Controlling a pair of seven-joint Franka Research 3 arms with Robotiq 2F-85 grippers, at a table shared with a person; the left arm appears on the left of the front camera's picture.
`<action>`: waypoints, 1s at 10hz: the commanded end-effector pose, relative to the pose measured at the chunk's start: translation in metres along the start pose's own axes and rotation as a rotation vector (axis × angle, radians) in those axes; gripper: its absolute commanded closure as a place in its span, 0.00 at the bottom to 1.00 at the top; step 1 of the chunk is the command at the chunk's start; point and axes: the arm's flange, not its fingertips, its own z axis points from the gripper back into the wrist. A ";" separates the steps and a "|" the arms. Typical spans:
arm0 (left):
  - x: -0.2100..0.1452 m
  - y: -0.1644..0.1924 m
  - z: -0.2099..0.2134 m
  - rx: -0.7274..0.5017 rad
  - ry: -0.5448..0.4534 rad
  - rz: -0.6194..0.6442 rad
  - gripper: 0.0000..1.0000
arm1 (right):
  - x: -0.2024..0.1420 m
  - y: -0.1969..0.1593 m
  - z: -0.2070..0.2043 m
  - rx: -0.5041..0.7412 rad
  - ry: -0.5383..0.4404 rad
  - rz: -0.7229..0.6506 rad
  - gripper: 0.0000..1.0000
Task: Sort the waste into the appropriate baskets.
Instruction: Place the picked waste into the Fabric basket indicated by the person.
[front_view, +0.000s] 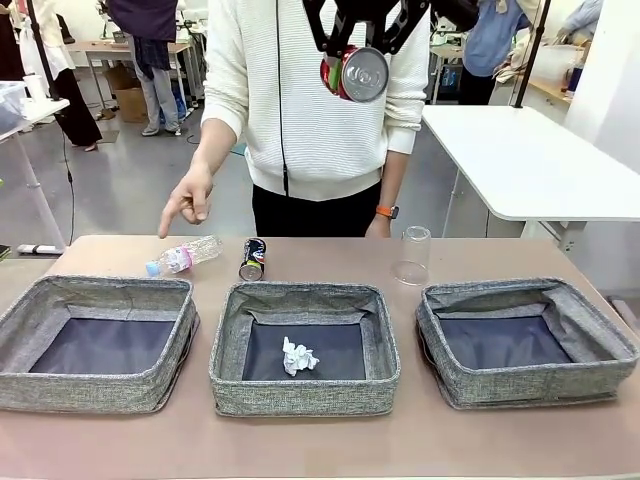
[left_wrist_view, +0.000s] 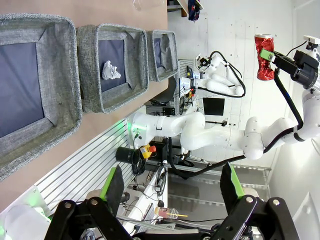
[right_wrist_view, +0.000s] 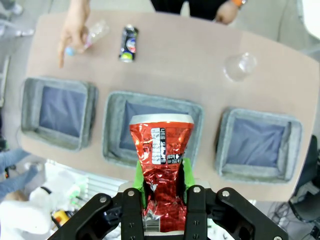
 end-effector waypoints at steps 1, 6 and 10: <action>-0.003 -0.001 0.001 0.002 0.010 -0.016 0.00 | -0.001 0.002 0.000 -0.013 -0.017 -0.010 0.68; -0.003 -0.001 0.001 0.002 0.010 -0.016 0.00 | -0.001 0.002 0.000 -0.013 -0.017 -0.010 0.68; -0.002 0.029 0.029 0.172 -0.012 0.152 0.00 | 0.007 0.080 -0.082 0.161 -0.149 0.528 0.68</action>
